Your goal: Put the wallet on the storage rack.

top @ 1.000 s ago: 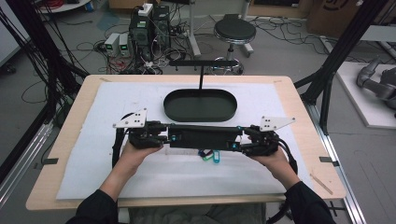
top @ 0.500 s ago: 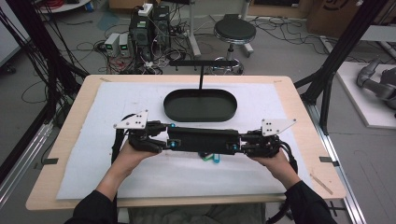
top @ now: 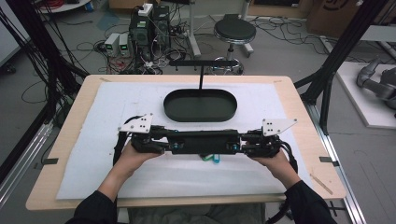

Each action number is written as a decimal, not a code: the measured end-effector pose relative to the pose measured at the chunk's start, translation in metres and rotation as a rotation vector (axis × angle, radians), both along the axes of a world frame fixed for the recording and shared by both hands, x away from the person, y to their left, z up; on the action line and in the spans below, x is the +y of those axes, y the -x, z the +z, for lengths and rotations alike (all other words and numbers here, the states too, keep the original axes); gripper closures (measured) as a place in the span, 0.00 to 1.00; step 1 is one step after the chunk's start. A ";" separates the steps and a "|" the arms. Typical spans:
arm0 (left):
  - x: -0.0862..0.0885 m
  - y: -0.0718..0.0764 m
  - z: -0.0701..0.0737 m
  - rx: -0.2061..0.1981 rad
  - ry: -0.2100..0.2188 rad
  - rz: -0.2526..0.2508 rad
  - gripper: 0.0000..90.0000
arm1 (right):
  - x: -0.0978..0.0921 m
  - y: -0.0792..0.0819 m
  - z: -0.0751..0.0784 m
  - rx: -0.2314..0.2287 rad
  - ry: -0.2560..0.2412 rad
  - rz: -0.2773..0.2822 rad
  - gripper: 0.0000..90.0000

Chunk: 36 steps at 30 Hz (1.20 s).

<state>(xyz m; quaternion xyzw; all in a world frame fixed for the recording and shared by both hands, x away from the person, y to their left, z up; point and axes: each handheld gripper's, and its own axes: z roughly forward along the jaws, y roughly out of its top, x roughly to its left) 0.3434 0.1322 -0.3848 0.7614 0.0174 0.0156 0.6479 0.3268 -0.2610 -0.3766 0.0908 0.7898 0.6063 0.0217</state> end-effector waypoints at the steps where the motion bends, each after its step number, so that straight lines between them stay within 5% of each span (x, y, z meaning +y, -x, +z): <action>1: 0.000 0.000 0.000 -0.001 0.000 0.004 0.81 | 0.000 0.000 0.000 0.001 0.000 -0.006 0.82; 9: 0.006 -0.004 0.003 -0.018 0.007 0.083 0.82 | -0.012 -0.005 0.000 0.003 0.017 -0.190 0.54; 18: 0.009 -0.013 0.010 -0.042 -0.016 0.196 0.82 | -0.025 -0.011 -0.006 -0.018 0.128 -0.402 0.42; 26: 0.003 -0.029 0.013 -0.046 -0.030 0.335 0.82 | -0.035 -0.012 -0.014 -0.012 0.140 -0.490 0.37; 36: -0.007 -0.055 0.003 -0.014 -0.021 0.447 0.82 | -0.036 -0.011 -0.020 -0.019 0.158 -0.511 0.36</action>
